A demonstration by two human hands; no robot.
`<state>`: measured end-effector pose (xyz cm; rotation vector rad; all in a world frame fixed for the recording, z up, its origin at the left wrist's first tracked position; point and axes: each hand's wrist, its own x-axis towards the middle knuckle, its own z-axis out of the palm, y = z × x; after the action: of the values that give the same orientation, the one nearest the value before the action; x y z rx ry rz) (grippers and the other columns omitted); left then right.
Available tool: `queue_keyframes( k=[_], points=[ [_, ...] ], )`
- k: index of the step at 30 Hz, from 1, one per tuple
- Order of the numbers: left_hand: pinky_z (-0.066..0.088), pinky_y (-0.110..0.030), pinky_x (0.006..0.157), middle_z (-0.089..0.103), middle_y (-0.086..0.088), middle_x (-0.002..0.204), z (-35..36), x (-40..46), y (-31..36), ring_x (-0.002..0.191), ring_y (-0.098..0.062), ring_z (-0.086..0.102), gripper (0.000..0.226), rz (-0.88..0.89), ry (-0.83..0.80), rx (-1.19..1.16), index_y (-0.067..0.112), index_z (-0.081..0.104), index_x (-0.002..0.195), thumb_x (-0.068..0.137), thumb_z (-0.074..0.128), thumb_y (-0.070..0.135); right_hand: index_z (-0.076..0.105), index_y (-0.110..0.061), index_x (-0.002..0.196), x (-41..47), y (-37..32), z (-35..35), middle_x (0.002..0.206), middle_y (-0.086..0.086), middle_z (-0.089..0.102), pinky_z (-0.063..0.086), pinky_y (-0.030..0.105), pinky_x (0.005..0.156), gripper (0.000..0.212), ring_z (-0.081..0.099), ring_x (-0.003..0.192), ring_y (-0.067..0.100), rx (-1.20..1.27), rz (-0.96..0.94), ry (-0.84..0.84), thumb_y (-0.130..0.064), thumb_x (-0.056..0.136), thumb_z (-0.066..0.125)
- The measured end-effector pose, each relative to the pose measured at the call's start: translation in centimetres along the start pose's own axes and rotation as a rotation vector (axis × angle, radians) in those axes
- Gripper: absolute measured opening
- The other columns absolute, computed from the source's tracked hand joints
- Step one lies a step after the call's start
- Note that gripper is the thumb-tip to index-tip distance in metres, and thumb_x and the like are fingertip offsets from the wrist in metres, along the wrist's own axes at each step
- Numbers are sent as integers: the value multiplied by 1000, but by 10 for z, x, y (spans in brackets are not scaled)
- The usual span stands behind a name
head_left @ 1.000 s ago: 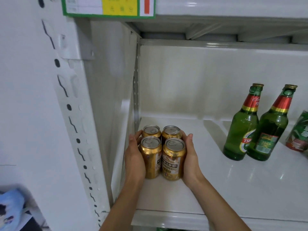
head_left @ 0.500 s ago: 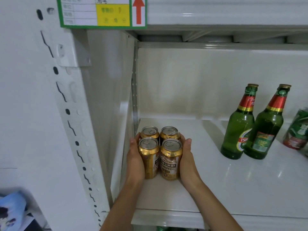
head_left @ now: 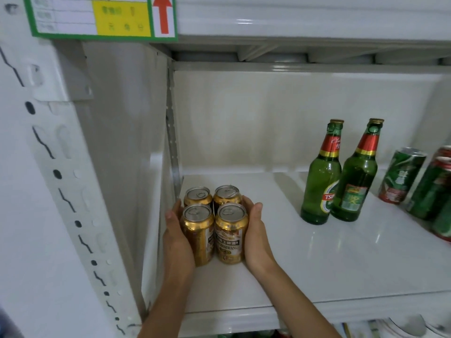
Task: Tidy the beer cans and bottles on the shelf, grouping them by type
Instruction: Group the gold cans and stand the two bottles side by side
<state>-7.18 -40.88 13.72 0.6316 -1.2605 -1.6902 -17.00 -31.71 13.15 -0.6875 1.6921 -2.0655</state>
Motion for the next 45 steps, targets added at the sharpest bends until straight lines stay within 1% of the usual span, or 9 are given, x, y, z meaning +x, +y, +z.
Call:
queue_keyframes(
  k=[4,8,12,16,20,26,28,35,45],
  points=[
    [39,-35,117,49,15,151,-3,-13,2,133,2,50,51,218,11,148,40,41,153,106,25,54,51,-40,143,-12,-5,-9,148,-14,55,37,39,121,80,49,139,4,-60,-87,101,-88,84,26],
    [21,-52,126,31,-4,167,-7,-30,9,157,-19,22,61,725,2,496,13,36,158,102,30,37,66,-26,125,-44,-15,-57,124,-18,69,44,15,104,22,60,122,-1,-140,-245,224,-27,107,53],
    [29,-61,119,46,-28,151,31,-71,16,148,-47,35,51,1158,-186,568,2,53,142,95,47,22,68,-20,112,-53,-35,-148,107,-11,73,51,13,87,30,68,102,4,-217,-340,355,5,98,60],
    [24,-36,125,38,6,163,110,-104,2,155,-17,28,60,875,-466,571,25,46,153,94,55,35,62,-18,118,-32,-51,-231,115,-4,67,54,16,85,33,65,111,22,-289,-335,455,7,95,62],
    [21,-8,117,26,26,160,183,-87,-30,144,19,20,73,446,-510,570,43,27,158,96,66,44,47,-32,144,-14,-57,-287,143,-4,50,46,44,109,59,51,127,18,-384,-179,340,-15,95,73],
    [35,-32,118,29,21,156,237,-49,-71,144,-4,33,93,251,-426,536,50,20,156,87,81,31,31,-30,158,38,-64,-332,159,3,37,41,44,113,89,42,139,23,-428,-73,124,-18,86,82],
    [45,-26,106,35,14,156,242,-44,-80,138,-9,43,102,217,-413,530,44,21,159,82,86,24,28,-28,160,59,-60,-337,160,4,37,39,37,110,94,41,144,26,-446,-52,38,-19,84,84],
    [53,-12,81,55,19,129,249,-38,-88,119,-6,59,92,184,-351,501,37,36,151,79,88,16,43,-28,147,84,-41,-331,133,-6,59,51,23,93,82,59,122,16,-437,-104,-43,-23,79,88],
    [53,-11,85,59,24,127,246,-34,-92,119,-3,59,68,191,-386,472,44,45,137,88,79,12,49,-41,131,85,-36,-329,128,-5,62,48,13,85,59,61,114,9,-476,-220,8,-23,85,82]
  ],
)
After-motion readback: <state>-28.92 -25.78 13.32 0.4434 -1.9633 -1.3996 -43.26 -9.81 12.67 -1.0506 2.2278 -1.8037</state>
